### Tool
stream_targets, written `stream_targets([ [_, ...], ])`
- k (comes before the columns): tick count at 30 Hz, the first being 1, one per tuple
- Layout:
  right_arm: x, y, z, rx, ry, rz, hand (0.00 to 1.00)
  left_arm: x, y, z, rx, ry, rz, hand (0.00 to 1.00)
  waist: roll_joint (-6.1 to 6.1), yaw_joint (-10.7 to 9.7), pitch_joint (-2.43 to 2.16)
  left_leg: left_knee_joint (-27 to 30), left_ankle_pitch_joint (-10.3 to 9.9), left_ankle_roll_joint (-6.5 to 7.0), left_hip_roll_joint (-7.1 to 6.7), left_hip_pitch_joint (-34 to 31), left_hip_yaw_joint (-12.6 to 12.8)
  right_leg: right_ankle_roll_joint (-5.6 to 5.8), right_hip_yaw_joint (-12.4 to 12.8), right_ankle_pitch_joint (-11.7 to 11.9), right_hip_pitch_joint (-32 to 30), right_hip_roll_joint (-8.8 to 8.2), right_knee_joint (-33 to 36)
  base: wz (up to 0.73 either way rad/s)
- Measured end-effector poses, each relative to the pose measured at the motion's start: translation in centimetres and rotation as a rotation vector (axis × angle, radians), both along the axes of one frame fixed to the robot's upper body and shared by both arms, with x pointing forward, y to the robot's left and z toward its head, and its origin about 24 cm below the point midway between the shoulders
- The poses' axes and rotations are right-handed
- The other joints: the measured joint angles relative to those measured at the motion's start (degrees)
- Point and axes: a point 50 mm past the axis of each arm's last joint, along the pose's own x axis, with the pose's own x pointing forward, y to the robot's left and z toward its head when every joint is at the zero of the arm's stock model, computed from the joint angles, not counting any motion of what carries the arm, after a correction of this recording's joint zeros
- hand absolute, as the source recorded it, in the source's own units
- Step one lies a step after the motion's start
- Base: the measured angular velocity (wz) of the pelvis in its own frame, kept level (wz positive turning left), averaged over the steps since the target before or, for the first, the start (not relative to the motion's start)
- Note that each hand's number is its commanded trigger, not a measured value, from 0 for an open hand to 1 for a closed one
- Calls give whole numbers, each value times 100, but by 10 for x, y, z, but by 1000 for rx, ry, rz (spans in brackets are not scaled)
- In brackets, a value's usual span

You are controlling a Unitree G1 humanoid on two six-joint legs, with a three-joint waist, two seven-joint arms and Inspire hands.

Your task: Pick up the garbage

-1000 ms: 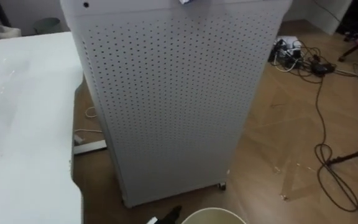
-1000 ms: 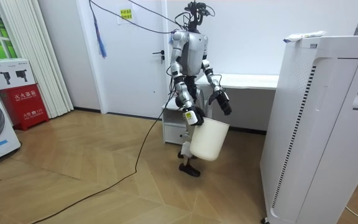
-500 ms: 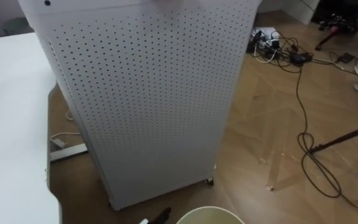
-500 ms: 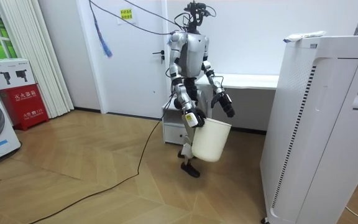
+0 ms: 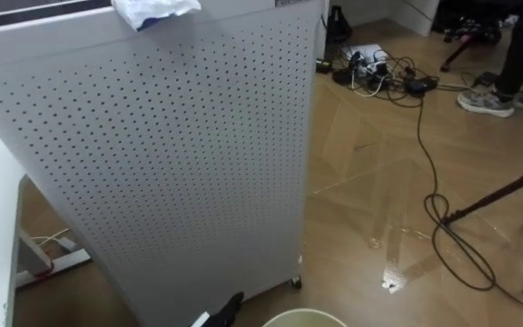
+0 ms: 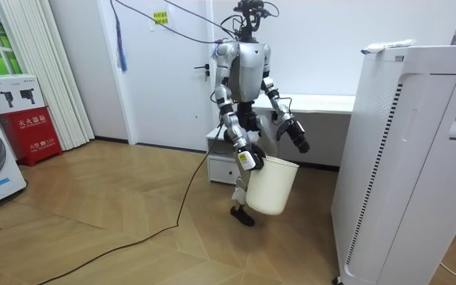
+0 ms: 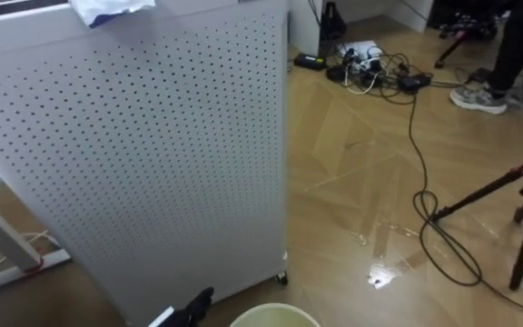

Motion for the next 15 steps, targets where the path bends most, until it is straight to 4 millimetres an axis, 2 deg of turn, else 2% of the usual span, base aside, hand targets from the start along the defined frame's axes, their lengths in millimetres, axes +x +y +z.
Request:
stream_targets([
  [1, 0, -1, 0, -6, -4, 3, 100, 0, -1, 0, -3, -1, -1, 0, -6, -5, 0, -250, 168, 5, -87, 64, -83, 32, -16, -53, 40, -16, -2, 9],
  [2, 0, -2, 0, -9, -3, 6, 100, -1, -2, 0, -5, -2, -2, 0, -4, -5, -8, -347, 479, 49, -157, 179, -97, 82, -23, -116, 86, -27, -4, 10],
  [3, -1, -1, 0, -11, -2, 6, 100, 0, -1, 1, -6, -4, -2, 0, -26, -4, -9, -377, 471, 161, -189, 213, -117, 111, -24, -146, 112, -58, -1, 13],
  [5, -5, 0, -1, -23, -2, 19, 100, 0, -1, 2, -7, -14, -4, 0, -90, 4, -8, -437, 458, 191, -348, 339, -125, 217, -39, -200, 273, -190, -126, 14],
  [8, -6, 1, -1, -32, -3, 35, 100, 0, 0, 6, -10, -35, -6, 0, -94, 31, -15, -461, 410, 232, -471, 473, -125, 324, -23, -223, 439, -300, -290, 2],
  [11, -9, 3, -1, -22, -6, 36, 100, 1, 0, 10, -18, -59, -10, 0, -76, 128, -22, -462, 279, 274, -497, 519, -126, 378, -18, -239, 511, -314, -374, 0],
  [15, -13, 5, -3, -19, 5, 40, 100, -3, 1, 8, -17, -51, -5, 0, -61, 175, -18, -534, 238, 296, -596, 666, -166, 437, -17, -265, 677, -377, -461, 1],
])
